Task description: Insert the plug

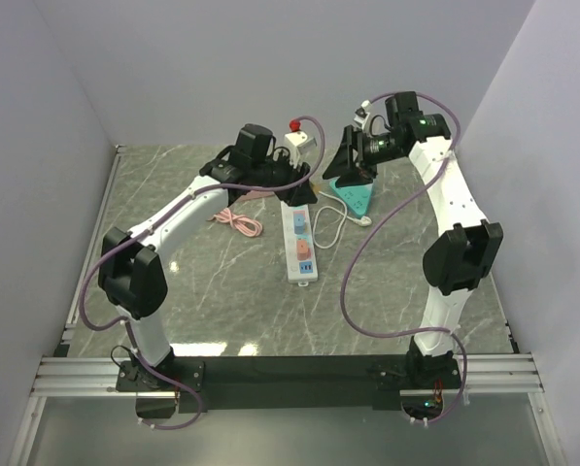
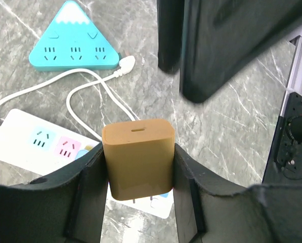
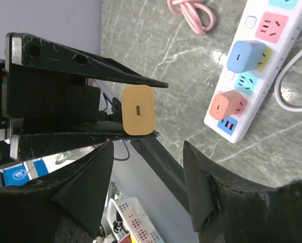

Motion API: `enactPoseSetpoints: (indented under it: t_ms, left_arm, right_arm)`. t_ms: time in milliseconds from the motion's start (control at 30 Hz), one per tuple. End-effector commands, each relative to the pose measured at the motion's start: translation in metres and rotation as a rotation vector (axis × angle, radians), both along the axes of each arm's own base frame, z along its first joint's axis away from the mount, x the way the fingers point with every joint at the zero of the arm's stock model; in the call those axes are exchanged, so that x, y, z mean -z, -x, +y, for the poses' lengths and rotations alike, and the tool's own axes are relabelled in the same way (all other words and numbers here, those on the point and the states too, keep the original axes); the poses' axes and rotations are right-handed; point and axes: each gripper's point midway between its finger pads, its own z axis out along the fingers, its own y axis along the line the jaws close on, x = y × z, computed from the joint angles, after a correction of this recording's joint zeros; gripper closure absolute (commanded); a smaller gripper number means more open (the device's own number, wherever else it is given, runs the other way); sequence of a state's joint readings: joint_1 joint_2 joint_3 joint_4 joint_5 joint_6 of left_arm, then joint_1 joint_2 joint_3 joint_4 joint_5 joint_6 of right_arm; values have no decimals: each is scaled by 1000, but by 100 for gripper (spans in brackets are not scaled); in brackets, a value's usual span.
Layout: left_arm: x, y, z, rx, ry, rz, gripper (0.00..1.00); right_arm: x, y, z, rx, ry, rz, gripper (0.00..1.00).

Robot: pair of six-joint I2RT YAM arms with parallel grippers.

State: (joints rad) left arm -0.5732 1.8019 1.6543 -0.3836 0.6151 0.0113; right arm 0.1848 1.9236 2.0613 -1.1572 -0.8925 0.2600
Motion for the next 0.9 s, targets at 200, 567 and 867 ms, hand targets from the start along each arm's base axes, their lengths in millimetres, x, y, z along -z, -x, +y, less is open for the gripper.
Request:
enactPoseSetpoints:
  t_ms: [200,567,867]
  left_arm:
    - [-38,22,-8,94,49,-95,99]
    - [-46,27,-17,127,65,-104,99]
    - [-43,28,-17,121,46,-108,99]
  right_arm:
    - [-17,4,6,-47,-45,-55,36]
    - [5,14,23,-104,-12,-15,36]
    - [15,17,27,-115,-5,17,53]
